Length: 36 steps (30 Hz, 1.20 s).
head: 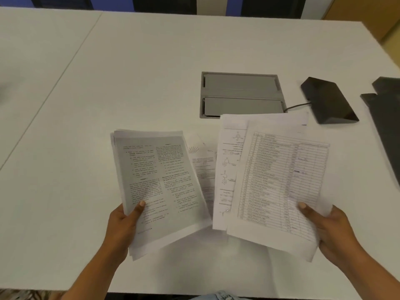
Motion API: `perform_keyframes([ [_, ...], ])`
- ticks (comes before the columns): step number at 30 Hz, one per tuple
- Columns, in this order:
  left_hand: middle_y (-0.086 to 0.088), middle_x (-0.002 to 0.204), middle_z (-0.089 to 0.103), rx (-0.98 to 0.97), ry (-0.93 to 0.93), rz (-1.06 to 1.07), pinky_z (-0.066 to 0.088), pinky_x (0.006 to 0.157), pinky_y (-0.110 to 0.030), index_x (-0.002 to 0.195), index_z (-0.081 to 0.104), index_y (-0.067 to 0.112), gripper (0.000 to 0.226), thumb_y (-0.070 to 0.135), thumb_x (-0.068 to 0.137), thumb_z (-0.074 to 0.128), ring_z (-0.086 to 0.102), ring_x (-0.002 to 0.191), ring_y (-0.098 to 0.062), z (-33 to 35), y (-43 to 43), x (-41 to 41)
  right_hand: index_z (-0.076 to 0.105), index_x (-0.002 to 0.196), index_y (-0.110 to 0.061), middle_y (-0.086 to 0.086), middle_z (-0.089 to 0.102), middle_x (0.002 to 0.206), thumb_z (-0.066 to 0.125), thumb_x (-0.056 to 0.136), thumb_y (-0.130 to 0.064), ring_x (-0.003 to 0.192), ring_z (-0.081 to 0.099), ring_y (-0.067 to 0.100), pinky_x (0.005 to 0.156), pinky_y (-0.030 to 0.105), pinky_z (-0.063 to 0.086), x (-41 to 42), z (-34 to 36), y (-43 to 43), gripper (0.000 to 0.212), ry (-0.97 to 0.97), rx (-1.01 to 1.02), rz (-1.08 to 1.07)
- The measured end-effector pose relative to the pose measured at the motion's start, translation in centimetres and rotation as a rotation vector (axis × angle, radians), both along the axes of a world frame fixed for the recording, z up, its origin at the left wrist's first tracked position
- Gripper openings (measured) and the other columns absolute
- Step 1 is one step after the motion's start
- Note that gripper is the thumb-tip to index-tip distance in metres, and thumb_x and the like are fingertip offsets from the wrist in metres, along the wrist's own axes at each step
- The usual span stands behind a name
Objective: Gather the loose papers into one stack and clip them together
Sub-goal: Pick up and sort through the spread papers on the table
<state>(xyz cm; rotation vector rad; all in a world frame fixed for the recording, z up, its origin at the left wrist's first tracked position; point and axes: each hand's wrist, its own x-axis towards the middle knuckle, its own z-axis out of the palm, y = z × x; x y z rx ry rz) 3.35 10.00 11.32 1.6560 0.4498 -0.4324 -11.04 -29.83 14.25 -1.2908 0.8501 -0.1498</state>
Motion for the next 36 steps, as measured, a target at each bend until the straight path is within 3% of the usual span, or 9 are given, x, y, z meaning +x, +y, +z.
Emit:
perform_keyframes([
  [4,0.001,0.095,0.081,-0.095,0.035,-0.071,0.062,0.067,-0.032,0.109,0.069,0.021,0.019,0.026,0.092,0.065,0.077,0.086,-0.023,0.5,-3.0,-0.8,0.065,0.12,-0.006,0.011,0.075,0.111,0.067,0.083,-0.008,0.102,0.072,0.029,0.083,0.044,0.058,0.8,1.3,1.8,0.036,-0.032,0.038,0.078],
  [9,0.0,0.109,0.078,-0.245,0.072,-0.174,0.058,0.088,-0.043,0.118,0.068,0.022,0.027,0.033,0.097,0.054,0.075,0.1,-0.022,2.4,-6.7,-1.8,0.069,0.111,-0.005,0.012,0.077,0.104,0.072,0.077,-0.013,0.095,0.074,0.03,0.081,0.044,0.059,1.8,1.1,4.1,0.036,-0.004,0.024,0.14],
  [13,-0.004,0.107,0.079,-0.259,0.064,-0.174,0.059,0.089,-0.05,0.118,0.067,0.019,0.029,0.033,0.095,0.057,0.075,0.098,-0.027,2.9,-7.8,-2.0,0.069,0.11,-0.006,0.01,0.077,0.104,0.074,0.074,-0.016,0.093,0.074,0.029,0.084,0.046,0.058,1.6,0.8,4.1,0.038,0.017,-0.008,0.151],
  [21,-0.006,0.111,0.077,-0.293,0.118,-0.178,0.054,0.095,-0.057,0.121,0.064,0.021,0.038,0.042,0.09,0.058,0.073,0.102,-0.032,3.1,-8.4,-2.3,0.068,0.113,-0.003,0.013,0.076,0.106,0.068,0.08,-0.007,0.094,0.074,0.029,0.072,0.034,0.061,0.7,0.7,3.3,0.033,-0.008,0.079,0.117],
  [27,-0.007,0.112,0.077,-0.287,0.115,-0.173,0.056,0.092,-0.058,0.123,0.065,0.02,0.035,0.039,0.094,0.057,0.074,0.101,-0.033,3.1,-9.0,-2.2,0.066,0.115,-0.005,0.012,0.075,0.109,0.065,0.084,-0.004,0.097,0.073,0.028,0.072,0.035,0.061,0.6,0.6,3.0,0.032,-0.017,0.117,0.067],
  [32,-0.001,0.105,0.079,-0.216,0.011,-0.152,0.063,0.078,-0.041,0.116,0.066,0.02,0.023,0.026,0.094,0.061,0.076,0.093,-0.026,2.9,-9.0,-2.0,0.067,0.114,-0.008,0.009,0.076,0.108,0.068,0.079,-0.007,0.094,0.074,0.025,0.069,0.034,0.061,0.2,1.0,2.2,0.035,-0.004,0.082,0.049],
  [36,0.001,0.103,0.079,-0.169,-0.005,-0.148,0.063,0.074,-0.038,0.113,0.066,0.021,0.019,0.025,0.096,0.06,0.077,0.089,-0.023,2.5,-8.7,-1.8,0.067,0.115,-0.006,0.01,0.075,0.109,0.063,0.085,-0.004,0.093,0.074,0.025,0.071,0.035,0.061,0.0,1.9,0.9,0.031,-0.009,0.101,0.015],
])
